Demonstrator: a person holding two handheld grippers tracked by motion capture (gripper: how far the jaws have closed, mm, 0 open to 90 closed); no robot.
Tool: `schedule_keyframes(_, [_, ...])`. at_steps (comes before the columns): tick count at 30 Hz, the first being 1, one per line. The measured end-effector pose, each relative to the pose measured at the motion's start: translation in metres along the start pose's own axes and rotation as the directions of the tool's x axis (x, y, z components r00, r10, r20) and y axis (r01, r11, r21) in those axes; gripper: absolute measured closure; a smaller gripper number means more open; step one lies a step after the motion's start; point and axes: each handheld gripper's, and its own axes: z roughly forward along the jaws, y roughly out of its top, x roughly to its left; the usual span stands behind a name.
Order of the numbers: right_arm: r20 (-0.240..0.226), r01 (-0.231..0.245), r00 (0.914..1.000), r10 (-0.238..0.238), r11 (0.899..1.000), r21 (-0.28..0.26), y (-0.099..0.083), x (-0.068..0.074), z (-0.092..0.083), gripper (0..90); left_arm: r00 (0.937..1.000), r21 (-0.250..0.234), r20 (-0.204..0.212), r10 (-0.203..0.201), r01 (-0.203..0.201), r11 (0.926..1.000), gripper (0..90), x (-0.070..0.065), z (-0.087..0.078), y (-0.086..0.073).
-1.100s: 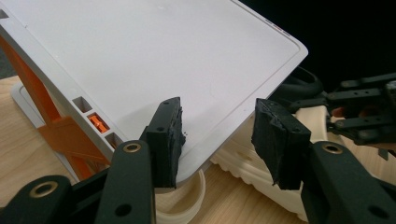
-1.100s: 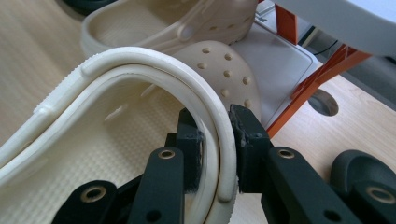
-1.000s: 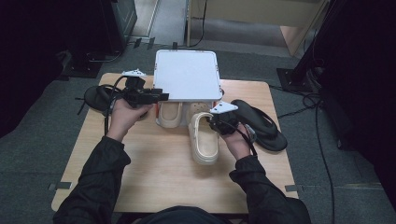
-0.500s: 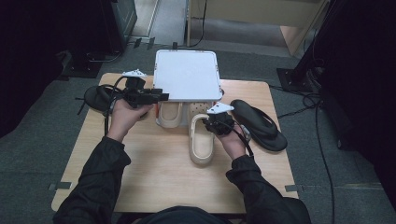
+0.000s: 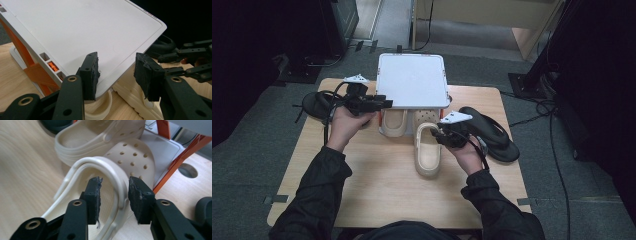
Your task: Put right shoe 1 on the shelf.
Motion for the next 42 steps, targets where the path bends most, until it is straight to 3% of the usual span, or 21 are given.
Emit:
schedule_keyframes(11, [-0.074, -0.031, 0.9968, 0.029, 0.999, -0.025, -0.021, 0.010, -0.023, 70.8, 0.9995, 0.007, -0.023, 0.022, -0.022, 0.9997, 57.7, -0.001, 0.001, 0.001])
schedule_keyframes(31, [-0.158, -0.031, 0.9868, 0.034, 0.999, 0.016, -0.060, 0.042, -0.041, 73.2, 0.9995, 0.007, -0.011, 0.028, -0.028, 0.9996, 62.3, 0.000, 0.003, 0.001])
schedule_keyframes(42, [-0.200, -0.028, 0.9791, 0.037, 0.998, 0.047, -0.080, 0.057, -0.047, 78.9, 0.9995, -0.002, -0.015, 0.028, -0.028, 0.9996, 65.7, 0.000, 0.002, -0.001])
